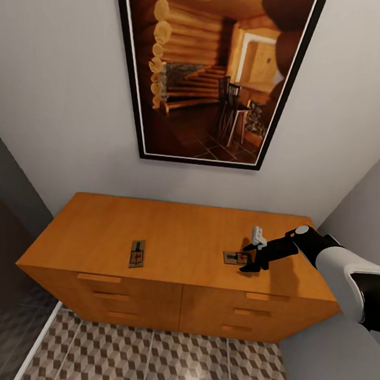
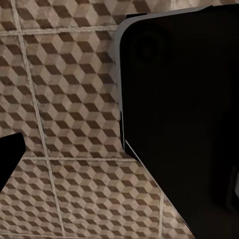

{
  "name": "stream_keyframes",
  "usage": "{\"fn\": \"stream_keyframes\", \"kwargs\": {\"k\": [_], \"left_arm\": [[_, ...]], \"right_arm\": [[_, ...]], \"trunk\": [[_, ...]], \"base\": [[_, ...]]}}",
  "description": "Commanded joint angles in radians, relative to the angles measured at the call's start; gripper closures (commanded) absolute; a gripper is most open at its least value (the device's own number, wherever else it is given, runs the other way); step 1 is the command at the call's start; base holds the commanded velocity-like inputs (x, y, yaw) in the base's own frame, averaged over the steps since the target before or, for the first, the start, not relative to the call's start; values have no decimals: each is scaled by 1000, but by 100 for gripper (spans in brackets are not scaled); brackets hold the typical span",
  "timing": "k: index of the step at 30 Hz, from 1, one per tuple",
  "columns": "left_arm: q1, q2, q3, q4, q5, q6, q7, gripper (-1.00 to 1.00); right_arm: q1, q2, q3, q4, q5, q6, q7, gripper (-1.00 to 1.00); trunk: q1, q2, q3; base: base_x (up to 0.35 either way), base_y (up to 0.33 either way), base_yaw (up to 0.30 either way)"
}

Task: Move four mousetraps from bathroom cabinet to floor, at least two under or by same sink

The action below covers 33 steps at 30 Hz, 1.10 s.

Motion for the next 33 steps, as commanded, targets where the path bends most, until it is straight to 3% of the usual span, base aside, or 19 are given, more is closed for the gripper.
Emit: {"fn": "stream_keyframes", "kwargs": {"k": [1, 33], "left_arm": [[-2, -1, -9, 4, 7, -7, 1, -100], [-2, -1, -9, 4, 7, -7, 1, -100]], "right_arm": [[-1, 0, 10, 0, -3, -10, 0, -100], [-1, -1, 10, 0, -3, -10, 1, -100]], "trunk": [[1, -2, -3], [1, -2, -15]], "base": [[0, 0, 0], [0, 0, 0]]}}
